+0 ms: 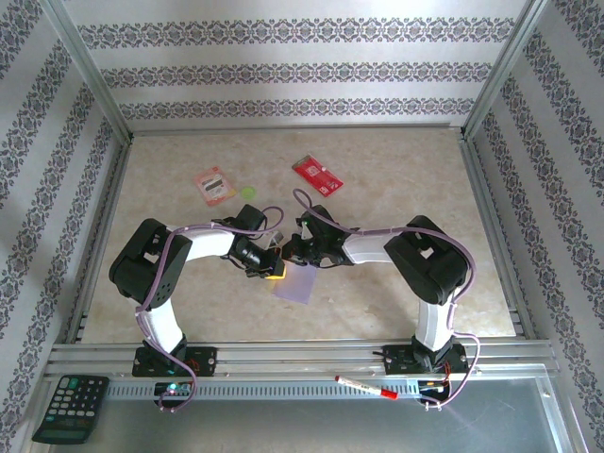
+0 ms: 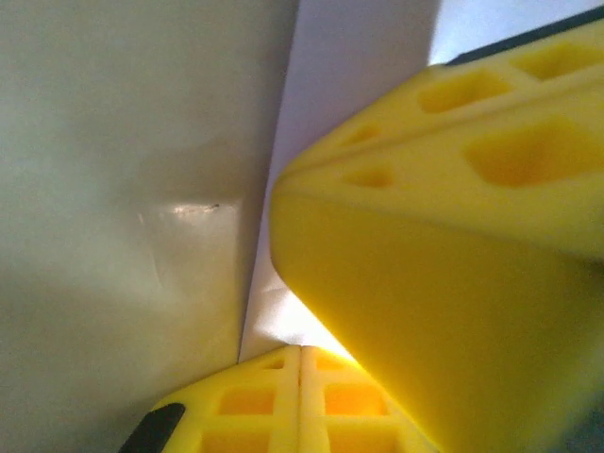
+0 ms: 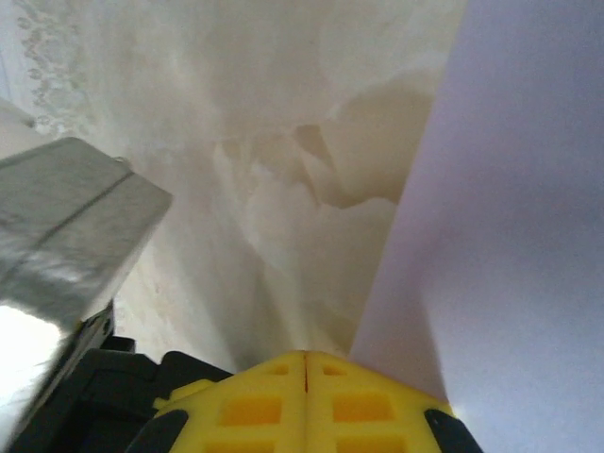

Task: Fold a paper plane with a square sheet of paper (pick it up from the middle)

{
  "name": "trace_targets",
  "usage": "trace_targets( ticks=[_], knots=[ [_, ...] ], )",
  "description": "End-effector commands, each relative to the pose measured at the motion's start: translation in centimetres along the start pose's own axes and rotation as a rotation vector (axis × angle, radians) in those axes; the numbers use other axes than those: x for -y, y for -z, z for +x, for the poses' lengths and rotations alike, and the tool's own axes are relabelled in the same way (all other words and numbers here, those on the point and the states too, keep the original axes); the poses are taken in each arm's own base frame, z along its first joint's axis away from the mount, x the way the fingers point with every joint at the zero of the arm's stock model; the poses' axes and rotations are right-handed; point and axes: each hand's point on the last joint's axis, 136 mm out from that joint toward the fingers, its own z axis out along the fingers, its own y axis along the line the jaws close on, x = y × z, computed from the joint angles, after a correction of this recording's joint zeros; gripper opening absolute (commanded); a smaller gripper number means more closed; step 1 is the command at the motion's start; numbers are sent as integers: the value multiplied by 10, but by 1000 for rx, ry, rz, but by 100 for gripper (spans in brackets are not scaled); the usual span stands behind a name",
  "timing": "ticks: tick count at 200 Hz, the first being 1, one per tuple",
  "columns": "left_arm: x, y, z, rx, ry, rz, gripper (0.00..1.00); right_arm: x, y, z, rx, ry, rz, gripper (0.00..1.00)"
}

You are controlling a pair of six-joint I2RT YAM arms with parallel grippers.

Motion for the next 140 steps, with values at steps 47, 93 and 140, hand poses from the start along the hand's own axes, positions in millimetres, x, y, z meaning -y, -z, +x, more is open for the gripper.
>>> trace_targets(
  ticks=[47,93,140],
  knots=[
    [-61,-13,42,-131,125,-215,0,22,-9,-20,47,-43,88,0],
    [-73,-18,55,-167,144,-257,0,39,-7,-32,79,-63,145,0],
    [-76,-20,60,-173,156,-267,0,45,-6,-49,98,-75,151,0]
  ],
)
